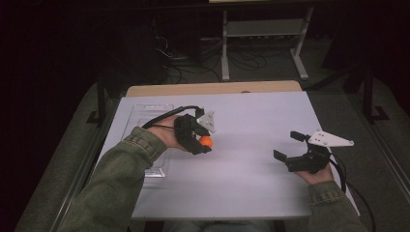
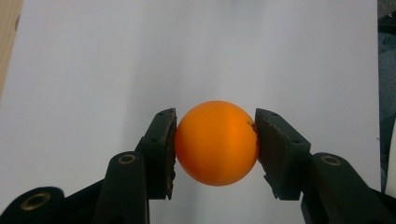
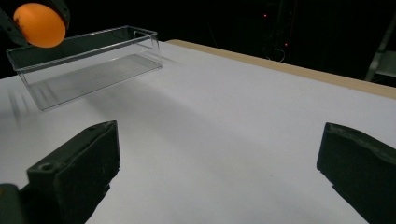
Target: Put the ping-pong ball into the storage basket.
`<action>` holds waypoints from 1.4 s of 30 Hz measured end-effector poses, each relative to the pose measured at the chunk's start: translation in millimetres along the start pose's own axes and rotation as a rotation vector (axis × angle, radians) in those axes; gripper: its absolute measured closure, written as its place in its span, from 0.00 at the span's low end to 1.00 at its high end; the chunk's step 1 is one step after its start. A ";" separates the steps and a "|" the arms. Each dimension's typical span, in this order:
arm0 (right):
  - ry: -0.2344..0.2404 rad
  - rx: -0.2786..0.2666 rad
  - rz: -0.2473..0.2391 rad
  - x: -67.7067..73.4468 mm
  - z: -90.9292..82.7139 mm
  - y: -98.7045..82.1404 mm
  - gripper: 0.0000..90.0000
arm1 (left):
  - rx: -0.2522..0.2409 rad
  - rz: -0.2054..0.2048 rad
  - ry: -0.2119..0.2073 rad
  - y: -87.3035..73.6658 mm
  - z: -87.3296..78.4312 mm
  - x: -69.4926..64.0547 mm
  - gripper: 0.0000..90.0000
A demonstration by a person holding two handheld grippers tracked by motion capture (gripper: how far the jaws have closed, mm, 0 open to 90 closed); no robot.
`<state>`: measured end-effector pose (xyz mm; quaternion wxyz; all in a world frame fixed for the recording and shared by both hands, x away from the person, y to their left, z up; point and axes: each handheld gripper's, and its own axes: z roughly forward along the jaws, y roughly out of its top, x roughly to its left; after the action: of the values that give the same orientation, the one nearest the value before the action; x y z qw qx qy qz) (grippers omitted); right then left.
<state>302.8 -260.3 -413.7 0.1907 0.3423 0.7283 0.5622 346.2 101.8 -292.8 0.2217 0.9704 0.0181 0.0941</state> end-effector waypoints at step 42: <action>-0.005 -0.011 0.003 0.3 -2.2 0.8 0.00 | 0.020 -0.028 0.091 -23.2 -51.1 -2.8 0.56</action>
<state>301.3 -261.5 -412.2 0.1936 0.3437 0.7244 0.5654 333.9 144.3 -258.2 0.2124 0.9669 0.0427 0.1347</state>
